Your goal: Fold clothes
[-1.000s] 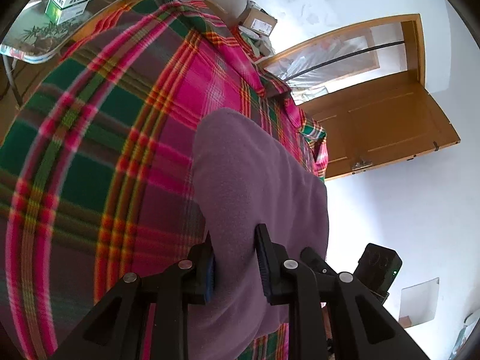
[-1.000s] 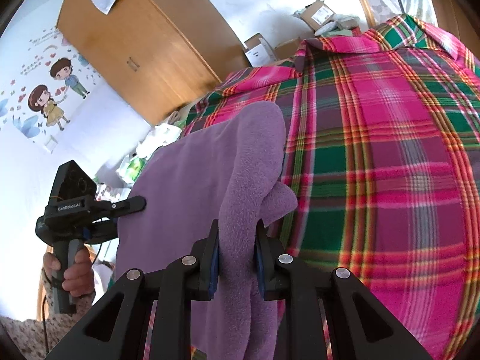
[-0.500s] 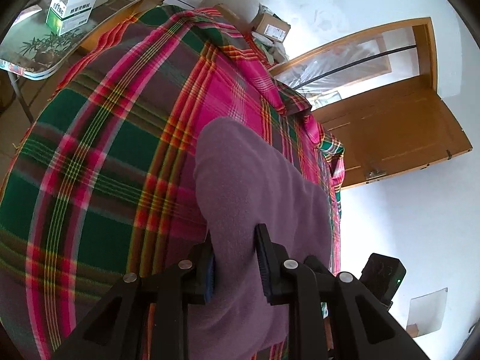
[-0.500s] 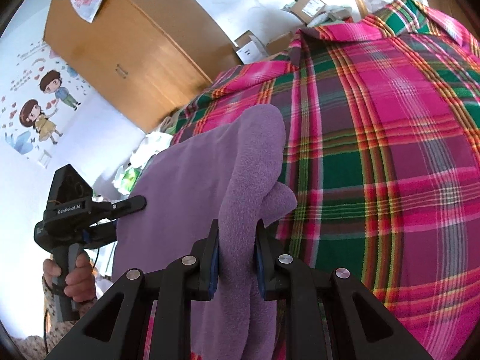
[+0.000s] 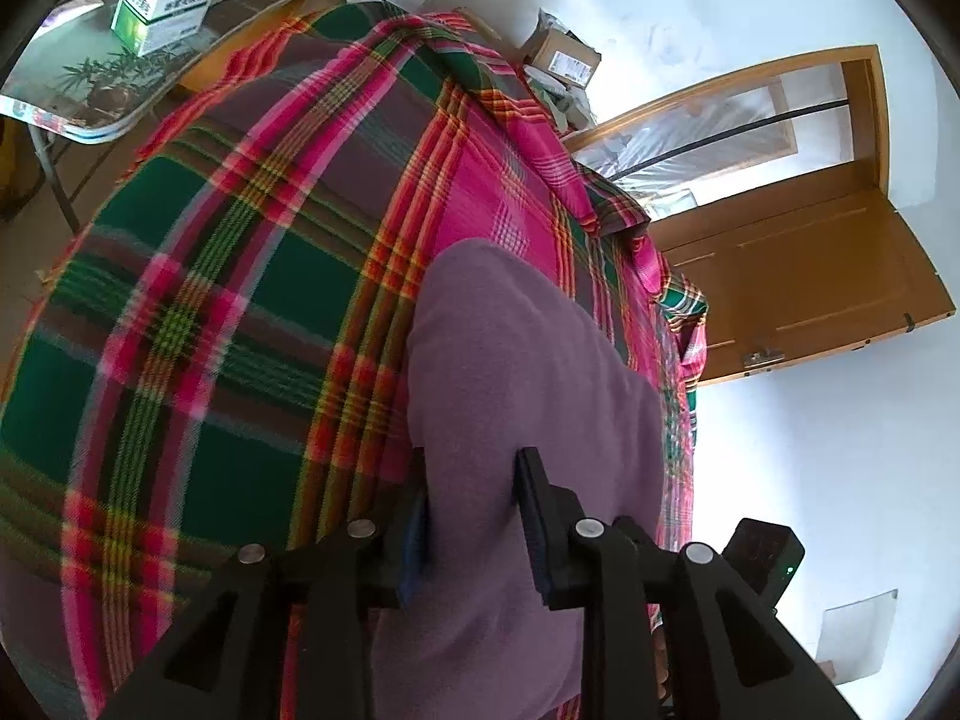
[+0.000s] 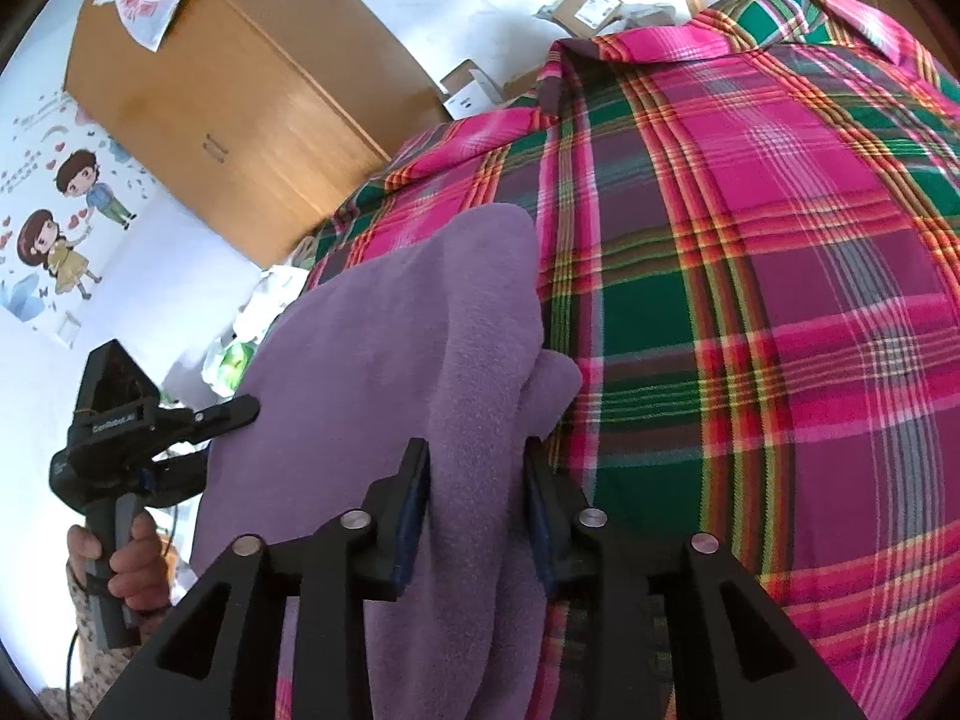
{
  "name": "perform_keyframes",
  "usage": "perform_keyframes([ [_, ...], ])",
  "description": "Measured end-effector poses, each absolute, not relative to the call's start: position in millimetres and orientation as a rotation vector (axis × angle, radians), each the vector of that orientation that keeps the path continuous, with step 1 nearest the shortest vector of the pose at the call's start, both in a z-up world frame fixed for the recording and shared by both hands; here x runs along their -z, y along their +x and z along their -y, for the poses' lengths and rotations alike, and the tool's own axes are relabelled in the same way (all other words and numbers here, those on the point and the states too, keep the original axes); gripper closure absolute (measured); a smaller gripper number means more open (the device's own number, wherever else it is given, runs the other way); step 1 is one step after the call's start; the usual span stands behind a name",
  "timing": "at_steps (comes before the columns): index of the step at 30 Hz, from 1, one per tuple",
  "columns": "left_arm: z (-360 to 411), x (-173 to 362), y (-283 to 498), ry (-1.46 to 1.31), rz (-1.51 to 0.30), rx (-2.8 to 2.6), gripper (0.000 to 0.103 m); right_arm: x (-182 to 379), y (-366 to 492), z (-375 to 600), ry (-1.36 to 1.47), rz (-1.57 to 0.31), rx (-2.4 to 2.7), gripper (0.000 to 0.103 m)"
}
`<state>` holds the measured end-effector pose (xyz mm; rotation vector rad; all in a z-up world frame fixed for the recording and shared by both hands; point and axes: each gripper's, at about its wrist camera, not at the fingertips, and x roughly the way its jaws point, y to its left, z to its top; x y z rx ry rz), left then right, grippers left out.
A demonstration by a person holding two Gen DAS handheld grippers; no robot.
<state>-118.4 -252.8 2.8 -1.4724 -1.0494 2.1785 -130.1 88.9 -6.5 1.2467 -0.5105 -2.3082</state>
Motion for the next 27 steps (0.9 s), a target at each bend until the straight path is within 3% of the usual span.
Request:
perform_keyframes([
  [8, 257.6, -6.6, -91.8, -1.473, 1.059, -2.221, 0.074, -4.0, -110.6, -86.7, 1.216, 0.397, 2.391, 0.066],
  [22, 246.5, -10.7, -55.1, -1.494, 1.014, -2.324, 0.074, -8.4, -74.7, -98.8, 1.238, 0.422, 2.453, 0.066],
  [27, 241.5, -13.4, -38.6, -1.501, 0.978, -2.372, 0.074, -24.0, -43.5, -80.4, 1.099, 0.240, 2.515, 0.066],
])
